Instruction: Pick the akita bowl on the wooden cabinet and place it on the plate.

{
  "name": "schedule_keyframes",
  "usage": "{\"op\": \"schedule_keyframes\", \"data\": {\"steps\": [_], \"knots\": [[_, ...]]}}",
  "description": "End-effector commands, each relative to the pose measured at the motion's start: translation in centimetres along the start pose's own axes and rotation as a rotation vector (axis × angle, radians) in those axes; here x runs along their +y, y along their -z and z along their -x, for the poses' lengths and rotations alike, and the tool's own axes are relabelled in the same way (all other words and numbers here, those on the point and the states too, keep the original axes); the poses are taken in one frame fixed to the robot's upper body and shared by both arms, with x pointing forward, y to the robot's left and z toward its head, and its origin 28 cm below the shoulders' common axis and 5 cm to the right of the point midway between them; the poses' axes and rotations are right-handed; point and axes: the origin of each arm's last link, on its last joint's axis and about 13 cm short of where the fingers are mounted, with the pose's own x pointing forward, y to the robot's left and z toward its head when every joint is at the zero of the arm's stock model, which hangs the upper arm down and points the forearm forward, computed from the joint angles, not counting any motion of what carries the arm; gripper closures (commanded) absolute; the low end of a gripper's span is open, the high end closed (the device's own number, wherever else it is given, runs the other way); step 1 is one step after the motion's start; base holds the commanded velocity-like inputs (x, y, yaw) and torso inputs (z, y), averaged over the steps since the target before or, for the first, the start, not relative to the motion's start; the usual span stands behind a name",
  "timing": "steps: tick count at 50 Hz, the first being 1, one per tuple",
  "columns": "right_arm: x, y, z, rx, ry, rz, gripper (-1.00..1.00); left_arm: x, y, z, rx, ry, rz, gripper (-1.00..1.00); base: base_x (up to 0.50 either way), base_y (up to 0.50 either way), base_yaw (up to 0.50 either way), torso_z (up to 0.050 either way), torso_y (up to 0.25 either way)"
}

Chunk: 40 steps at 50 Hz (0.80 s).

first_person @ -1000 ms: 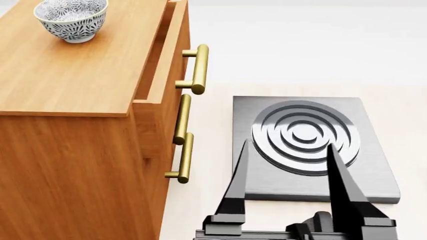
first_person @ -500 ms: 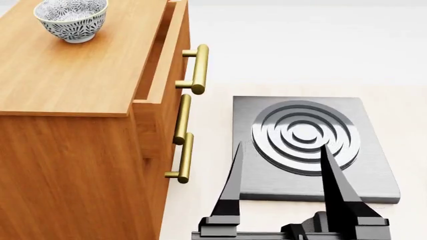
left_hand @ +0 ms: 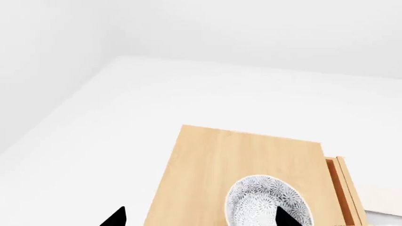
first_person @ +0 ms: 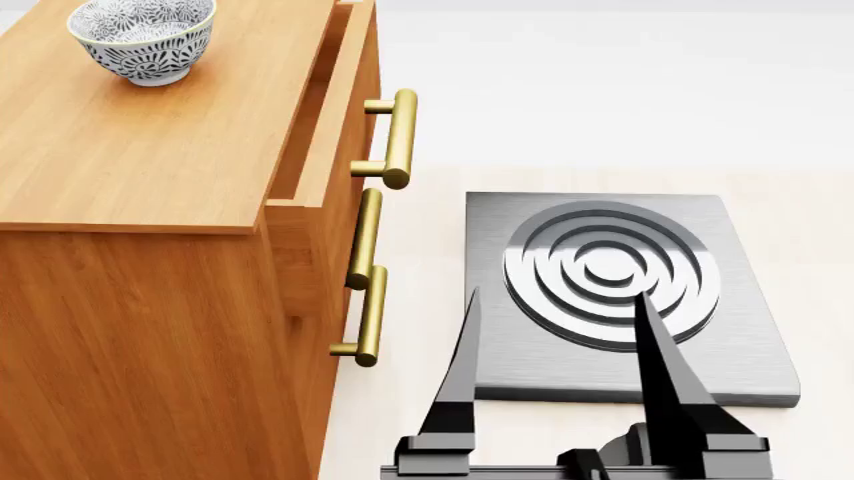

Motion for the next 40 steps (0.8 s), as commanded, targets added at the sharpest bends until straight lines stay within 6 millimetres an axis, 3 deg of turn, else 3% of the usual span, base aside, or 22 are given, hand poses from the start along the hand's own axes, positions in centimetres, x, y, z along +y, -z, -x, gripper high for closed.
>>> {"op": "schedule_keyframes", "data": {"steps": [1, 23, 40], "knots": [[0.0, 0.1, 0.0, 0.003, -0.001, 0.001, -1.0, 1.0, 0.5, -0.5, 0.025, -0.06, 0.028, -1.0, 0.0, 0.0, 0.0, 0.0, 0.0], [0.0, 0.1, 0.1, 0.005, 0.0, 0.0, -1.0, 0.3, 0.1, -0.6, -0.033, -0.019, -0.053, -1.0, 0.0, 0.0, 0.0, 0.0, 0.0], [0.0, 0.1, 0.1, 0.005, -0.001, -0.002, -1.0, -1.8, -0.3, -0.1, -0.077, 0.005, -0.164, -1.0, 0.0, 0.0, 0.0, 0.0, 0.0]]}}
